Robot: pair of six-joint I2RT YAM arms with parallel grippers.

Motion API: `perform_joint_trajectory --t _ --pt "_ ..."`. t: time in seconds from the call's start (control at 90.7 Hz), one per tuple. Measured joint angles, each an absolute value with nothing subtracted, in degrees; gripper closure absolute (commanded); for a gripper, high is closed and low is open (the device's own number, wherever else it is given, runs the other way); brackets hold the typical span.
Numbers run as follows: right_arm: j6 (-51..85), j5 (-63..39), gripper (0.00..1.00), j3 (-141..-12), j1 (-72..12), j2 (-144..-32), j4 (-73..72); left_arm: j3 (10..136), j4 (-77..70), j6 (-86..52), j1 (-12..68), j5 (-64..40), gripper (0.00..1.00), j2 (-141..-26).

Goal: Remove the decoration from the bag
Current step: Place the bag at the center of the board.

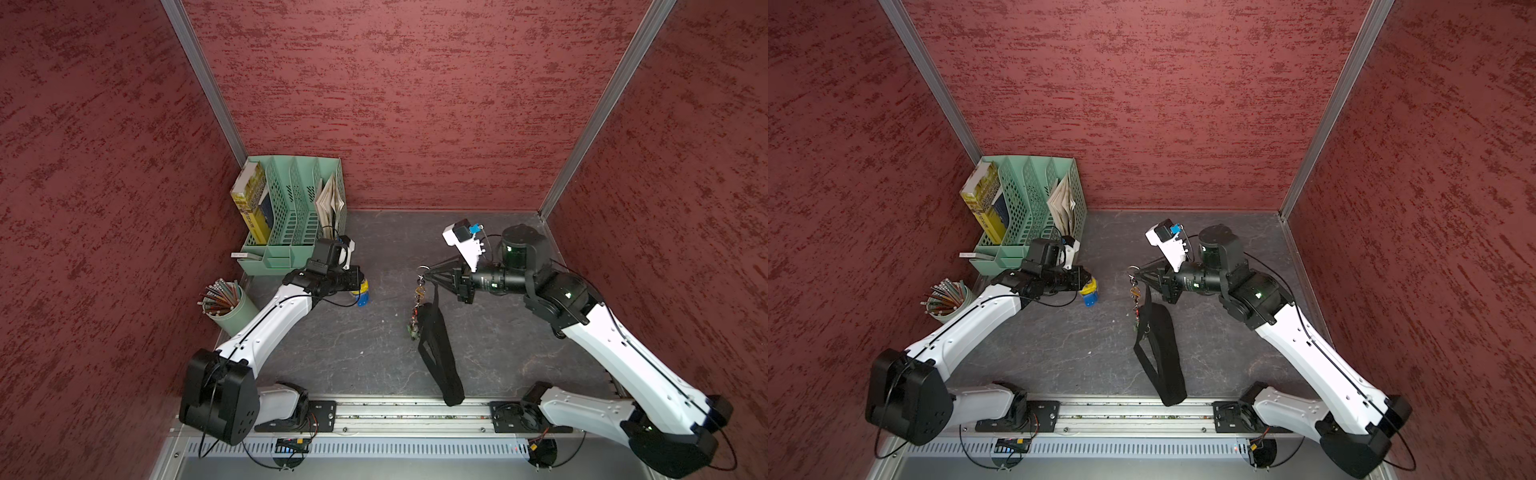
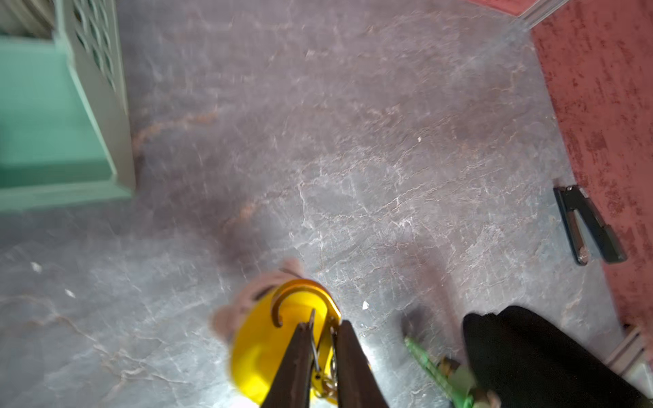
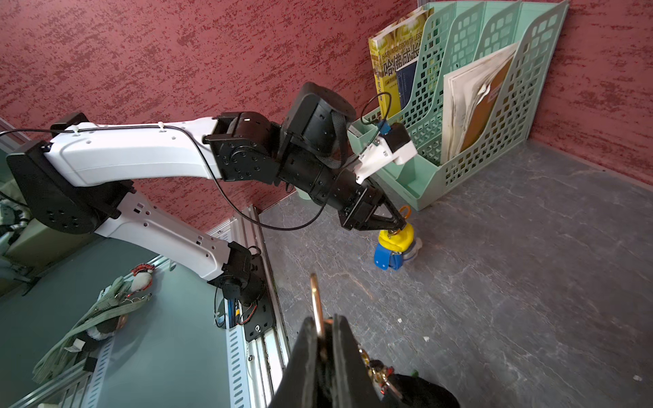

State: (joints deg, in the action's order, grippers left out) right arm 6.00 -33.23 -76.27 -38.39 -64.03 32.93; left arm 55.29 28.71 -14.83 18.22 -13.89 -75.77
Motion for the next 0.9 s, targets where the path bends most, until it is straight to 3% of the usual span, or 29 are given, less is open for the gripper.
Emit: perform_joint_trajectory --t 0.121,0.364,0.419,0.584,0.904 --pt "5.98 -33.32 1.00 -76.27 -38.35 -64.07 32.93 55.29 28.67 -16.05 18.22 -14.55 0.53 -77.87" --pt "5.98 -33.43 1.00 -76.09 -38.22 -64.23 32.86 55.29 28.49 -17.37 18.22 -15.44 0.51 -78.65" --pt "5.98 -33.43 1.00 -75.75 -38.20 -64.25 32.82 55.29 28.45 -17.47 18.26 -15.88 0.53 -78.65" --pt "6.09 -33.17 1.00 -74.67 -38.11 -65.58 32.42 55.27 27.94 -18.15 18.33 -16.62 0.74 -78.54" --pt "12.47 -33.58 1.00 -73.65 -37.65 -79.07 24.67 54.08 25.47 -19.55 18.33 -18.46 0.79 -77.67"
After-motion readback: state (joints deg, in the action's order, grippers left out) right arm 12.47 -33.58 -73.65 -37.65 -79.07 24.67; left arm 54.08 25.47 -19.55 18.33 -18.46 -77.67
